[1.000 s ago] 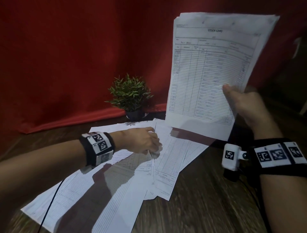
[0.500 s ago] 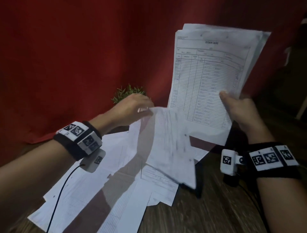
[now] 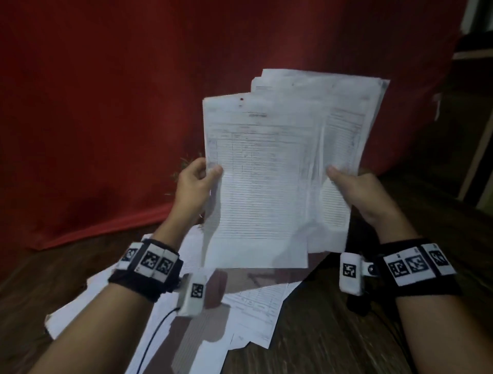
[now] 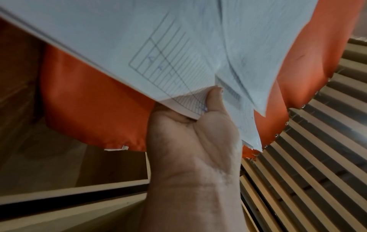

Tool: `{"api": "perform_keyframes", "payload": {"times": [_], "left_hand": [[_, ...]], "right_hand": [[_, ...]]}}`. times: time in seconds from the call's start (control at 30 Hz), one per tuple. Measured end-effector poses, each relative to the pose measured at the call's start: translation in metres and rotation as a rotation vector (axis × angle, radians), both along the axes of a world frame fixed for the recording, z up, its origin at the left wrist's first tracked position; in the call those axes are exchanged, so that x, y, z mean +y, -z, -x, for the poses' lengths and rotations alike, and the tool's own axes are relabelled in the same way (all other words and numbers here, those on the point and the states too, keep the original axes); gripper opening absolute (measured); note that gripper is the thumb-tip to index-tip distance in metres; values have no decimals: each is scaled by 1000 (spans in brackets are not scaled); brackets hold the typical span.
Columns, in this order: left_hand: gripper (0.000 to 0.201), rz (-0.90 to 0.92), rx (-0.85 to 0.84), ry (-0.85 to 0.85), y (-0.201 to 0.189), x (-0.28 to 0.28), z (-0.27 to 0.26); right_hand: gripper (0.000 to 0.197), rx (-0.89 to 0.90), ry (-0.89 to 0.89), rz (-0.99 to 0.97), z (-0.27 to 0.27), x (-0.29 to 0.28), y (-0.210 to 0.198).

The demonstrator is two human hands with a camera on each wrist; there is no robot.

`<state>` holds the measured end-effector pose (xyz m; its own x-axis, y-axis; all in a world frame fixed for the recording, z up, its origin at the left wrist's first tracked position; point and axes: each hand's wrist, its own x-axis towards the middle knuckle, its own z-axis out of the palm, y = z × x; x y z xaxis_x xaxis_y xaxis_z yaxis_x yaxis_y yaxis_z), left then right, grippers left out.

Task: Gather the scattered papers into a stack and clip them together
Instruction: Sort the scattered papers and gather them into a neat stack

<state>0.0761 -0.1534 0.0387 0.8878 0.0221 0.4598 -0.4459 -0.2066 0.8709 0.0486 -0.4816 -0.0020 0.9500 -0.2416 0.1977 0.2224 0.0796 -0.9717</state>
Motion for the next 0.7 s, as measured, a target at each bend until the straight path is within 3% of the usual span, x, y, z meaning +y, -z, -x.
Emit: {"api": "perform_keyframes", "payload": {"times": [0.1,0.2,0.27,0.3,0.37,0.43,0.5,0.53,0.63,0.7], "left_hand": [[8,176,56,-129,21,-15,-1],[10,317,141,-84,34,-26,-3],[16,308,182,-35,37,-30,-5],[18,293,175,-33,39,-32,-6],[18,284,101,-76,42,-36,-8],[18,282,7,-156,46,-40,-7],[17,282,-51,-228,51,-45,-4],[18,287,-66,-244,54,-48,-3],[24,311,-55,-177,63,-50,-1],[34,308,-21,-129,66,-47,-2]], "right_hand": [[26,16,-65,-10,-3,13,5],[15,41,-111,86,-11,24,17],[48,92,-134,191,-9,33,19],[51,117,-124,214,-8,36,21],[38,110,-149,208,-8,41,19],[33,55,-252,46,-8,46,16],[57,14,-364,-175,-4,49,13],[58,5,-389,-192,-4,50,14],[32,-27,-197,-35,-4,58,17],[34,-41,-114,24,-9,54,23]]}}
